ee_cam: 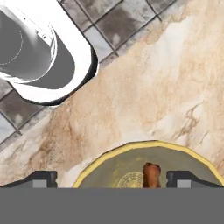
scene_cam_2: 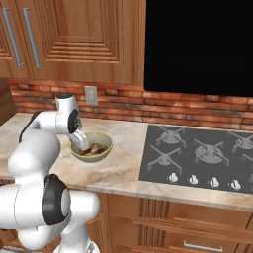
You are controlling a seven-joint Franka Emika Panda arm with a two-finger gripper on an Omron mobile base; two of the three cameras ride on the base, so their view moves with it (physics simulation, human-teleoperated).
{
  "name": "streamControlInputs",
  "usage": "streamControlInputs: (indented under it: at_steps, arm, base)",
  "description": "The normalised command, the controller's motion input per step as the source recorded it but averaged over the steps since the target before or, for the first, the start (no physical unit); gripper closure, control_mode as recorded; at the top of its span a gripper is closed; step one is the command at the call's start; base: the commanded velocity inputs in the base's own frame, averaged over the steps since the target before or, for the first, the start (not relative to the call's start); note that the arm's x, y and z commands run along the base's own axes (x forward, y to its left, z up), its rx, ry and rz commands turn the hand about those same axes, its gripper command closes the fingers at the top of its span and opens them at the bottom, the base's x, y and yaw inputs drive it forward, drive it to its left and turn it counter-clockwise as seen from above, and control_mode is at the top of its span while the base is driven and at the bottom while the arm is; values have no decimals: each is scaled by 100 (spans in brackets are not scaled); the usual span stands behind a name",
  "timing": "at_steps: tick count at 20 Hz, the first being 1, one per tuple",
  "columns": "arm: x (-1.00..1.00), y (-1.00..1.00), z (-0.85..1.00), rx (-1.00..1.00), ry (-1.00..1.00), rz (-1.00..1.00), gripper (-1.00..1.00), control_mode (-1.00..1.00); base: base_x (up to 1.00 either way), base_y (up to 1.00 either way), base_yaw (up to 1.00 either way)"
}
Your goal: Retrieve the bowl from the cabinet, then place the raw meat into the bowl to avoid contamination.
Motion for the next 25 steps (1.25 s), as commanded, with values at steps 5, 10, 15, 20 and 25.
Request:
streamControlInputs:
  at_steps: [5,10,15,20,25]
  arm:
    - [-55,-4,41,-3,0,-1,-100,-100]
    - [-59,-4,51,0,0,0,-100,-100]
    - [-64,0,37,0,0,6,-100,-100]
    - [-55,-10,27,0,0,11,-100,-100]
    - [-52,-26,25,0,0,19,-100,-100]
  base:
    - [0,0,0]
    - [0,0,0]
    - [0,0,0]
    - [0,0,0]
    - [0,0,0]
